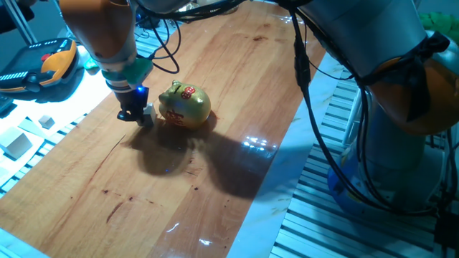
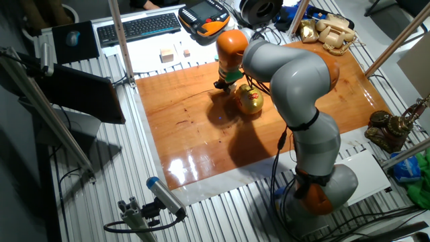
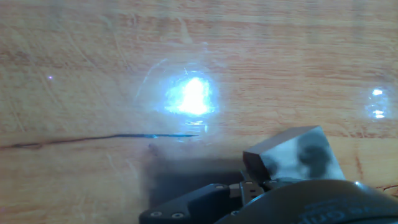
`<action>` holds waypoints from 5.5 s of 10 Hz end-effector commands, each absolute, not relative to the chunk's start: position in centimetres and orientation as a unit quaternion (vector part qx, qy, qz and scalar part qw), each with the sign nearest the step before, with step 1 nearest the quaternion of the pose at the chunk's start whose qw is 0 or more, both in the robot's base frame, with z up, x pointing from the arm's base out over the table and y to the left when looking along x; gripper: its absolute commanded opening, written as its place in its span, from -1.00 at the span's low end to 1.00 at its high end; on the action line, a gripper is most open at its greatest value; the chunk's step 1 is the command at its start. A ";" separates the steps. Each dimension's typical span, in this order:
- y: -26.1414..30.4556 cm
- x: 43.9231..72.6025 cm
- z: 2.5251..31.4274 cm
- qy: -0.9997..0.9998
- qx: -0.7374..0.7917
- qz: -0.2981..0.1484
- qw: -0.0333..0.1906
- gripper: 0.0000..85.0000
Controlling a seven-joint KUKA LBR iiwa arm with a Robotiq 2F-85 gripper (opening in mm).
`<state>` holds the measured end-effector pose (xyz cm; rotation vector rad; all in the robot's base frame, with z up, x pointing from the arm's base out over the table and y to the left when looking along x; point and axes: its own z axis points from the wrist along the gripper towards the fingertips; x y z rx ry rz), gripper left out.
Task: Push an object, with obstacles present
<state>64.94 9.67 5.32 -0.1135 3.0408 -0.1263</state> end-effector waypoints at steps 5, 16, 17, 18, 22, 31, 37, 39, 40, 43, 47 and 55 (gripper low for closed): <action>9.5 64.9 5.3 0.997 -0.035 -0.040 0.050 -1.00; 9.5 64.9 5.3 0.999 -0.018 -0.020 0.020 -1.00; 9.5 64.9 5.3 0.999 -0.036 -0.028 0.022 -1.00; 9.5 64.9 5.3 0.997 -0.066 -0.040 0.021 -1.00; 9.5 65.0 5.2 0.990 -0.125 -0.069 0.016 -1.00; 6.2 66.5 5.6 0.991 -0.110 -0.073 0.008 -1.00; 2.8 67.6 5.8 0.992 -0.100 -0.076 0.011 -1.00; 2.0 67.9 5.9 0.991 -0.103 -0.081 0.012 -1.00; 1.6 68.0 5.8 0.991 -0.103 -0.083 0.013 -1.00; 0.4 68.1 5.7 0.993 -0.074 -0.093 0.014 -1.00; -1.8 68.1 5.3 0.994 -0.055 -0.095 0.014 -1.00; -6.3 68.0 5.6 0.995 -0.027 -0.098 0.018 -1.00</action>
